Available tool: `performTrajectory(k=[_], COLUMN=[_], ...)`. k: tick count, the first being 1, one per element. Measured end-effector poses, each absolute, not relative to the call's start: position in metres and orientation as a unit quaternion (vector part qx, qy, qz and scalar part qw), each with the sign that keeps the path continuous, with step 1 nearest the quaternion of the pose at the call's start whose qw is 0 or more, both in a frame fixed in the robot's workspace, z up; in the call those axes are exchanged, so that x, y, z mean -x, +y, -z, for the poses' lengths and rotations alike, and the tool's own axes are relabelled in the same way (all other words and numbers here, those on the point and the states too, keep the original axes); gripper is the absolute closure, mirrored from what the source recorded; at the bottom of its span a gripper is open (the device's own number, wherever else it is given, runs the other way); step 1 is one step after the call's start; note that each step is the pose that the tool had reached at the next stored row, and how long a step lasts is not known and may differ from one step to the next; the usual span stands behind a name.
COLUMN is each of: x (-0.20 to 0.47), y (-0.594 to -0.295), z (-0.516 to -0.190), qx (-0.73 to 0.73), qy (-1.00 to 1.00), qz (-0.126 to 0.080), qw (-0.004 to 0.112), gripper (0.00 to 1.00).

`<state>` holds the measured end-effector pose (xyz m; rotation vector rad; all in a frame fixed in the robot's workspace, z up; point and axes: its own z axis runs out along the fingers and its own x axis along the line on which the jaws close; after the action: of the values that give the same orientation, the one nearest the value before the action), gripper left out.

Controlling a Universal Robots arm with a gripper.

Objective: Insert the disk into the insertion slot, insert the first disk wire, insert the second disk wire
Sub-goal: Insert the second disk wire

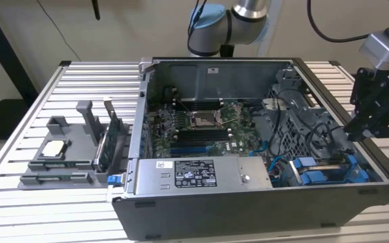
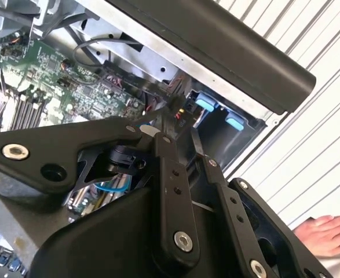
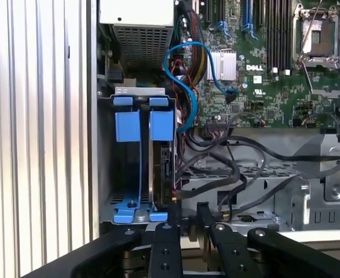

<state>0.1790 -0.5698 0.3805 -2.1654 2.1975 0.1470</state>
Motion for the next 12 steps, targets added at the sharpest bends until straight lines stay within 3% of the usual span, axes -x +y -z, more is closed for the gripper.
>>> performTrajectory(k=[12], x=[-0.1847], y=[-0.5698], z=[-0.3792], qx=[0.701], qy=[0.711], qz=[-0.048], qw=[0.027], gripper=[0.73])
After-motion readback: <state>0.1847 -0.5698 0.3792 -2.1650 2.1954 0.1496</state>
